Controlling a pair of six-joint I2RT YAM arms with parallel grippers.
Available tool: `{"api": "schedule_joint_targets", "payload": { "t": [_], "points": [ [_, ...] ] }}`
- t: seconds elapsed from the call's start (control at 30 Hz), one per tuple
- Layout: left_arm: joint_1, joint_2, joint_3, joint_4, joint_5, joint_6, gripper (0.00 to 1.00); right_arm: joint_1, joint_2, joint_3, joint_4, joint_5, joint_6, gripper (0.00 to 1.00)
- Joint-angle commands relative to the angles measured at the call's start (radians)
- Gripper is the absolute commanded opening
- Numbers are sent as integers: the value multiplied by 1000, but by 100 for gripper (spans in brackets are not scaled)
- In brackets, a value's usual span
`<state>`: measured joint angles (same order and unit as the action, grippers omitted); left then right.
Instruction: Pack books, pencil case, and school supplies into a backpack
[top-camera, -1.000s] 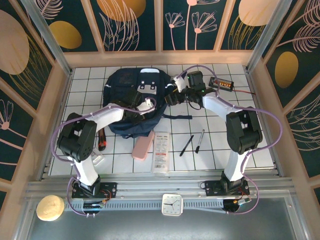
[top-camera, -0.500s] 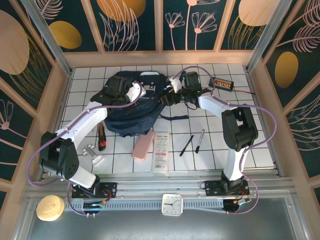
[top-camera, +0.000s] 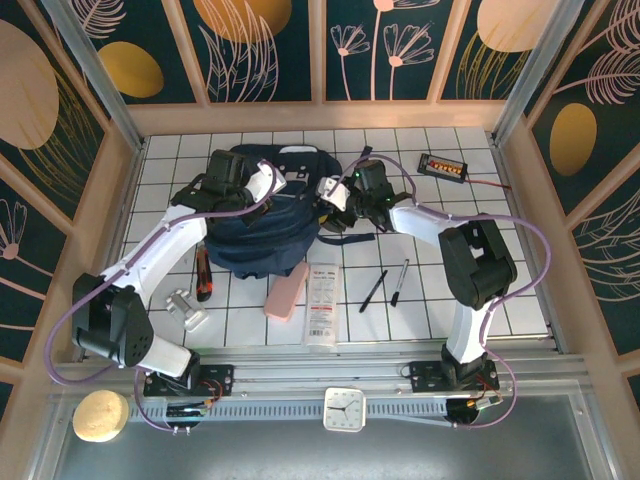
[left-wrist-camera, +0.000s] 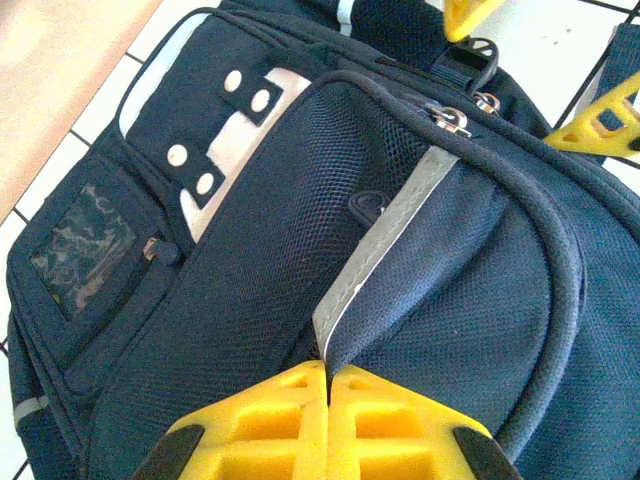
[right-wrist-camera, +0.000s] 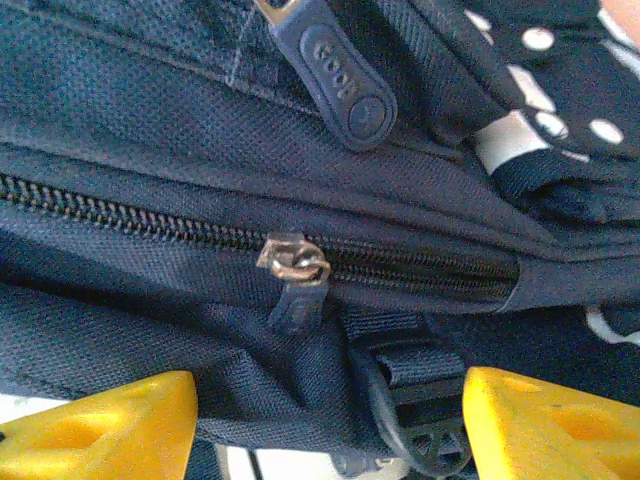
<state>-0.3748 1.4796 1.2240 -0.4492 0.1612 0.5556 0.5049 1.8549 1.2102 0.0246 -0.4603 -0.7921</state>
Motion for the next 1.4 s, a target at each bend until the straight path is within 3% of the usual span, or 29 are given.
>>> {"api": "schedule_joint_targets", "payload": {
  "t": [0.0,0.23,0.4,0.57,0.73,1.07,1.17,1.23,1.37],
  "points": [
    [5,-84,8,78,46,5,0,0,15,52,56,29,-69,72],
    [5,-94,-12,76,54,4,0,17,57,129,-2,-56,-71,69],
    [5,-87,-12,91,66,-26,0,10,64,171,-133,-234,8,68],
    [5,-88,-14,96,58,-36,0,-32,61,127,-124,-415,185,68],
    [5,-91,-15,101,67,-49,0,-40,55,48,-22,-434,277,68],
    [5,-94,-15,99,86,-65,0,-41,105,68,80,-408,362,65],
    [5,-91,-15,101,90,-66,0,-41,123,90,80,-414,365,57],
    [5,-90,-14,100,89,-68,0,-41,133,99,80,-412,364,36],
    [4,-88,-14,99,87,-68,0,-41,118,78,114,-381,378,13]
  ]
}}
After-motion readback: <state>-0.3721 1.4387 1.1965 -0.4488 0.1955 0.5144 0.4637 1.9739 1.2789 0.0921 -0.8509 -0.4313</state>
